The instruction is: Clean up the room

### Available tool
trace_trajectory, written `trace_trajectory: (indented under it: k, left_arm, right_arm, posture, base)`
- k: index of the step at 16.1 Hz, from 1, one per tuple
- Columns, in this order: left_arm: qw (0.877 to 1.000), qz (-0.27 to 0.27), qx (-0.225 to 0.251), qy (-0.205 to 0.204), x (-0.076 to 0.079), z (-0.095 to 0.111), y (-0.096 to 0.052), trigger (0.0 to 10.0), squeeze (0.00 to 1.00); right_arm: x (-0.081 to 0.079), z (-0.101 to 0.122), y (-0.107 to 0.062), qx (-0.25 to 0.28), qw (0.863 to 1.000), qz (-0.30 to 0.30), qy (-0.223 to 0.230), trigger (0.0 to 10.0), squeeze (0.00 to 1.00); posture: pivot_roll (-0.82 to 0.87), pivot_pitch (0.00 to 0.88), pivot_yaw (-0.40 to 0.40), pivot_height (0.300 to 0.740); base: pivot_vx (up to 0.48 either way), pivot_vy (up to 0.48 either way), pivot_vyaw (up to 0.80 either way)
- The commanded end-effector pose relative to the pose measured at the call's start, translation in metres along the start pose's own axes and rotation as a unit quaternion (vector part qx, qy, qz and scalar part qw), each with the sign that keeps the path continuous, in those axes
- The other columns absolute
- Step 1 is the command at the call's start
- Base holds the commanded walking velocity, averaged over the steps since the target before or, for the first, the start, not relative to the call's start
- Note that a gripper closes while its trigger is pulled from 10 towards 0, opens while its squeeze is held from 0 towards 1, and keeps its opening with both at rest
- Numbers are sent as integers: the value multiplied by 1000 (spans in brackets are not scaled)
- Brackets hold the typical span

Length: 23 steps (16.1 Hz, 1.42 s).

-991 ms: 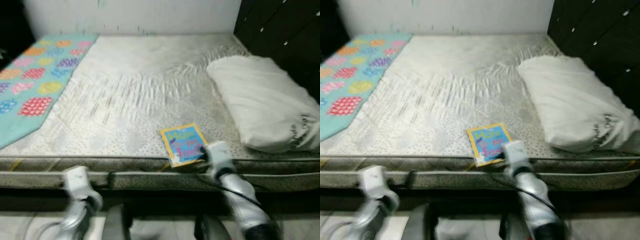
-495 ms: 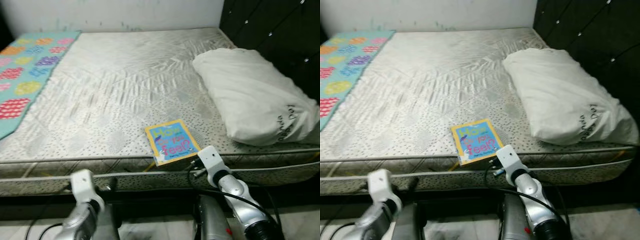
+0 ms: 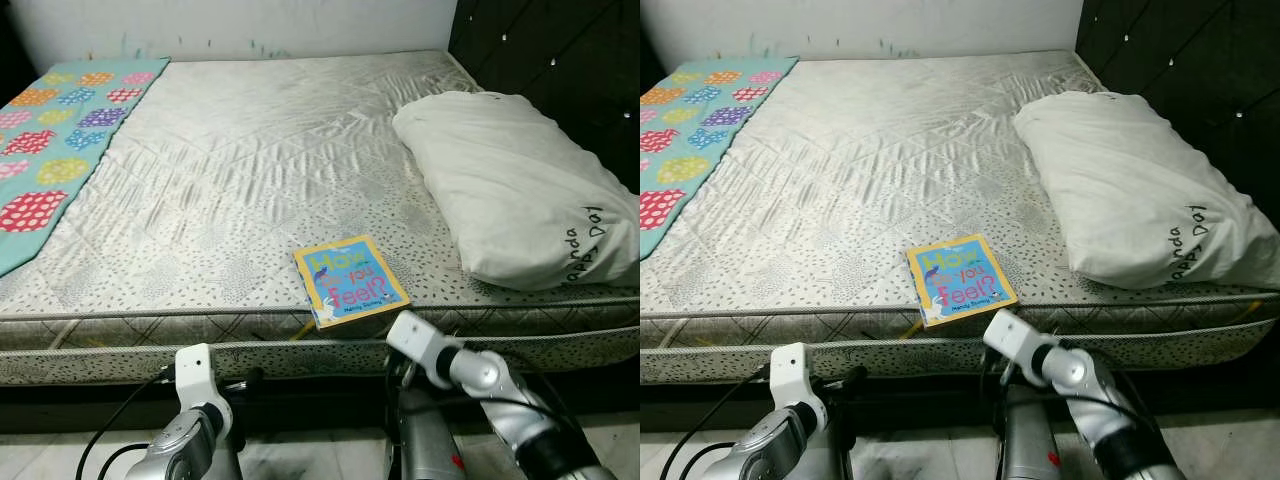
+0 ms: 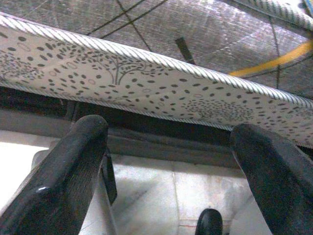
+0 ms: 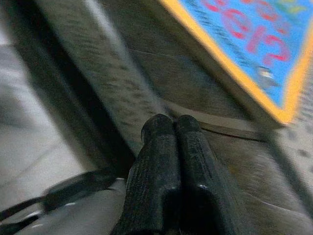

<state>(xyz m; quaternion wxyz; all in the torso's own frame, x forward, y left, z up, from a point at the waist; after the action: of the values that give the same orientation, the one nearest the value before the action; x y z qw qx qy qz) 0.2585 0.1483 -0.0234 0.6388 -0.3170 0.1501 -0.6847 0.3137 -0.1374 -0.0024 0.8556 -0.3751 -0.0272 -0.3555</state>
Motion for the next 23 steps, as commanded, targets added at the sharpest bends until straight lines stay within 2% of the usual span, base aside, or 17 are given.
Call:
trace_trajectory:
  k: [1,4,6,7,8,9,10,11,13,15,16,17,18,19,22,23]
  left_arm:
    - [1000,-5,3,14,2,4,-2,10000,0]
    - [1000,-8,1,16,3,3,-4,10000,0]
    - [1000,-11,1,17,4,4,-4,10000,0]
    - [1000,-13,2,18,5,5,-4,10000,0]
    - [1000,-12,14,15,5,9,-4,10000,0]
    - [1000,-10,23,13,5,12,-3,10000,0]
    - [999,-6,46,3,4,20,1,10000,0]
    - [999,-13,45,-3,5,21,3,10000,0]
    - [998,-43,36,33,16,24,17,10000,0]
    - [996,-68,22,51,28,24,25,10000,0]
    - [994,-85,4,69,39,21,36,10000,0]
    - [993,-92,-3,76,45,20,42,10000,0]
    - [992,-99,1,77,48,23,46,10000,0]
    - [991,-106,3,85,53,28,53,10000,0]
    - [990,-110,14,92,60,38,61,10000,0]
    - [989,-116,15,94,65,40,65,10000,0]
  right_arm:
    - [-6,4,-3,12,999,32,6,10000,0]
    - [-34,13,-8,47,992,115,32,10000,0]
    - [-49,25,-9,81,982,154,70,10000,0]
    - [-57,31,-8,100,979,165,67,10000,0]
    - [-58,42,-4,125,976,149,93,10000,0]
    - [-57,48,-1,139,975,135,109,10000,0]
    - [-55,59,4,164,976,95,112,10000,0]
    - [-52,63,6,170,976,69,116,10000,0]
    - [-45,78,-1,205,970,28,129,10000,0]
    - [-33,85,-13,230,962,-4,145,10000,0]
    - [-15,95,-32,267,949,-51,160,10000,0]
    - [-7,106,-47,301,935,-67,176,10000,0]
    - [-4,116,-57,327,922,-69,195,10000,0]
    - [-3,129,-75,361,906,-58,213,10000,0]
    - [-3,125,-92,357,905,-80,216,10000,0]
    - [-10,110,-93,325,916,-91,216,10000,0]
  posture:
    - [5,0,29,519]
    - [5,0,33,519]
    - [5,0,36,519]
    - [8,0,38,519]
    - [10,0,38,519]
    - [10,0,38,519]
    - [15,0,36,519]
    - [16,0,33,519]
    - [-14,0,37,519]
    - [-35,0,43,519]
    - [-64,1,52,519]
    - [-80,3,56,519]
    - [-94,4,58,519]
    - [-116,8,60,519]
    - [-147,14,65,519]
    - [-166,19,73,519]
  base:
    - [0,0,0]
    - [0,0,0]
    - [0,0,0]
    - [0,0,0]
    - [0,0,0]
    - [0,0,0]
    - [0,0,0]
    - [0,0,0]
    - [0,0,0]
    - [0,0,0]
    - [0,0,0]
    - [0,0,0]
    - [0,0,0]
    - [0,0,0]
    - [0,0,0]
    - [0,0,0]
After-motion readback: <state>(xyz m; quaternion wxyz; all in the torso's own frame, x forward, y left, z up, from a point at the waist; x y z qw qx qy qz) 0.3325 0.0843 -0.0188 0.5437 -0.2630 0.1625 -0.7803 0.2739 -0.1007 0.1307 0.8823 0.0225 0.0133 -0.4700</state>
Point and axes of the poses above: a point about 5 cm out from each wrist's last joint towards the gripper, its own y axis pointing out of the wrist towards the gripper, its own z axis along the axis of the wrist's last joint, x = y × z, the point moved 5 cm from there along y, pointing out of the wrist towards the gripper, and after that the axes turned 6 degrees about y, right-handed, at the moved point
